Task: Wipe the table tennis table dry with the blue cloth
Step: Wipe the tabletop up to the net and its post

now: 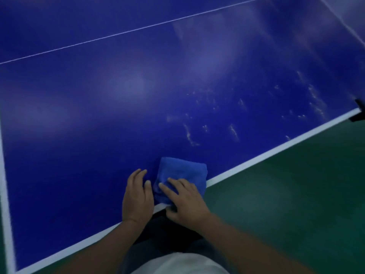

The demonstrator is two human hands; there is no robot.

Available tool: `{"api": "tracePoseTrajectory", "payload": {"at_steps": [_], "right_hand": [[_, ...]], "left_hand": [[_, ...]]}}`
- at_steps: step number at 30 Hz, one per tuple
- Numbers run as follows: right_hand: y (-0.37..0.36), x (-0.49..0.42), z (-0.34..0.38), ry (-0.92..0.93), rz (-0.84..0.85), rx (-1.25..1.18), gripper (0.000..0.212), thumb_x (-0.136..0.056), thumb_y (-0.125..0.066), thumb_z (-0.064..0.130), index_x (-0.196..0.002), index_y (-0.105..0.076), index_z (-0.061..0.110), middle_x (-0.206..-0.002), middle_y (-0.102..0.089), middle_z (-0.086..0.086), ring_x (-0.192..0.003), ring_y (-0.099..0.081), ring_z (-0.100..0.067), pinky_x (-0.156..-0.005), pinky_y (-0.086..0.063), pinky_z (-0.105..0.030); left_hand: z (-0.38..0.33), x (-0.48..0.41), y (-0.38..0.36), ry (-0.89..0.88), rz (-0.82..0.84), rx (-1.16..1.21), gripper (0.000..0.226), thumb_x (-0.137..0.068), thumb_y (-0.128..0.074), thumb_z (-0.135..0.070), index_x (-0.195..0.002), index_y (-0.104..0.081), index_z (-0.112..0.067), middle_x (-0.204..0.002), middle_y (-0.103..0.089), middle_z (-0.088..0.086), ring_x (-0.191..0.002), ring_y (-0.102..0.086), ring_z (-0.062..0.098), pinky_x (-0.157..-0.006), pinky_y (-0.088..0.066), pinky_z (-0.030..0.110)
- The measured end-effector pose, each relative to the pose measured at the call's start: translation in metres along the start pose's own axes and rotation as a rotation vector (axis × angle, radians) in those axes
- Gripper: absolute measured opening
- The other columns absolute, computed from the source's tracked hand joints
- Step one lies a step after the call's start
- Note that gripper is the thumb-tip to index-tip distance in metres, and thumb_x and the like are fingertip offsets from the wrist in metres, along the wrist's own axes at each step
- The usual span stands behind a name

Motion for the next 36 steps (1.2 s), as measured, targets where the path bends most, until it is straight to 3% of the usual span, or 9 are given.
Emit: {"api": "tracePoseTrajectory", "payload": {"at_steps": [2, 5, 9, 12, 17, 23, 27, 32, 36], "right_hand": [[0.01, -0.006, -0.003, -0.07, -0.107, 0.016, 0.065, -0.085, -0.057, 0.053, -0.145, -0.052, 0.029, -0.153, -0.046, -0.004, -0.141, -0.04, -0.03, -0.111, -0.034, -0.051], [-0.01, -0.028, -0.01, -0.122, -0.003, 0.223, 0.069, -0.093, -0.04, 0.069, -0.148, -0.049, 0.029, -0.165, -0.025, -0.004, -0.151, -0.022, -0.036, -0.116, -0.016, -0.059], [-0.021, -0.071, 0.001, -0.01, 0.055, 0.284, 0.061, -0.089, -0.046, 0.067, -0.121, -0.065, 0.02, -0.156, -0.041, -0.005, -0.146, -0.034, -0.033, -0.112, -0.031, -0.055], [0.002, -0.096, -0.03, 0.022, -0.032, 0.37, 0.058, -0.09, -0.043, 0.062, -0.132, -0.059, 0.025, -0.155, -0.042, -0.003, -0.138, -0.039, -0.034, -0.097, -0.048, -0.057], [0.052, -0.106, -0.126, -0.349, -0.145, 0.36, 0.068, -0.098, -0.023, 0.067, -0.154, -0.037, 0.03, -0.164, -0.027, -0.006, -0.151, -0.014, -0.044, -0.116, -0.013, -0.07], [-0.008, -0.09, -0.028, -0.028, -0.131, 0.381, 0.06, -0.098, -0.04, 0.057, -0.154, -0.033, 0.037, -0.164, -0.028, -0.001, -0.15, -0.021, -0.044, -0.112, -0.019, -0.073], [0.017, -0.143, -0.057, 0.021, -0.135, 0.424, 0.057, -0.097, -0.041, 0.058, -0.151, -0.039, 0.038, -0.163, -0.031, 0.001, -0.15, -0.023, -0.04, -0.113, -0.02, -0.071], [0.058, -0.151, -0.122, -0.452, -0.279, 0.273, 0.059, -0.097, -0.035, 0.058, -0.147, -0.049, 0.031, -0.161, -0.034, -0.002, -0.148, -0.023, -0.041, -0.116, -0.015, -0.069], [0.009, -0.108, -0.053, -0.22, -0.168, 0.335, 0.06, -0.1, -0.029, 0.062, -0.152, -0.039, 0.035, -0.164, -0.029, -0.001, -0.15, -0.018, -0.042, -0.115, -0.012, -0.07]], "left_hand": [[0.011, -0.008, 0.009, 0.007, -0.018, 0.01, 0.038, -0.105, -0.043, -0.023, -0.142, -0.05, -0.013, -0.151, -0.041, 0.002, -0.134, -0.043, 0.017, -0.101, -0.038, 0.03], [0.023, -0.019, 0.013, 0.026, -0.019, 0.018, 0.037, -0.105, -0.044, -0.021, -0.141, -0.051, -0.013, -0.151, -0.041, 0.002, -0.136, -0.042, 0.019, -0.107, -0.041, 0.036], [0.023, -0.04, 0.019, -0.021, -0.028, -0.017, 0.044, -0.103, -0.038, -0.032, -0.138, -0.055, -0.013, -0.151, -0.044, 0.005, -0.136, -0.043, 0.022, -0.111, -0.04, 0.043], [0.019, -0.055, 0.026, -0.108, -0.025, -0.079, 0.055, -0.097, -0.03, -0.042, -0.136, -0.057, -0.014, -0.149, -0.046, 0.005, -0.135, -0.042, 0.023, -0.112, -0.036, 0.045], [0.013, -0.088, 0.034, -0.257, -0.045, -0.196, 0.05, -0.098, -0.032, -0.037, -0.136, -0.056, -0.013, -0.149, -0.046, 0.01, -0.139, -0.036, 0.024, -0.119, -0.025, 0.055], [0.025, -0.137, 0.022, -0.243, 0.005, -0.556, 0.071, -0.099, -0.02, -0.053, -0.158, -0.014, -0.014, -0.166, 0.0, 0.02, -0.153, 0.01, 0.038, -0.121, 0.01, 0.054], [0.04, -0.157, 0.011, -0.229, 0.065, -0.654, 0.077, -0.098, -0.009, -0.062, -0.159, -0.001, -0.014, -0.164, 0.012, 0.021, -0.15, 0.02, 0.039, -0.12, 0.004, 0.064], [0.039, -0.156, 0.007, -0.231, 0.094, -0.675, 0.077, -0.098, -0.006, -0.063, -0.158, 0.006, -0.015, -0.163, 0.017, 0.022, -0.148, 0.025, 0.04, -0.118, 0.006, 0.065], [0.041, -0.157, 0.009, -0.234, 0.073, -0.668, 0.076, -0.099, -0.014, -0.061, -0.158, -0.008, -0.013, -0.164, 0.005, 0.024, -0.151, 0.014, 0.042, -0.119, -0.001, 0.066]]}}
Point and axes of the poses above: each hand's wrist, its own x-axis away from the middle knuckle, its own y-axis out of the back of the hand, z = x × y, the point moved 8 cm from there along -x, towards the middle knuckle
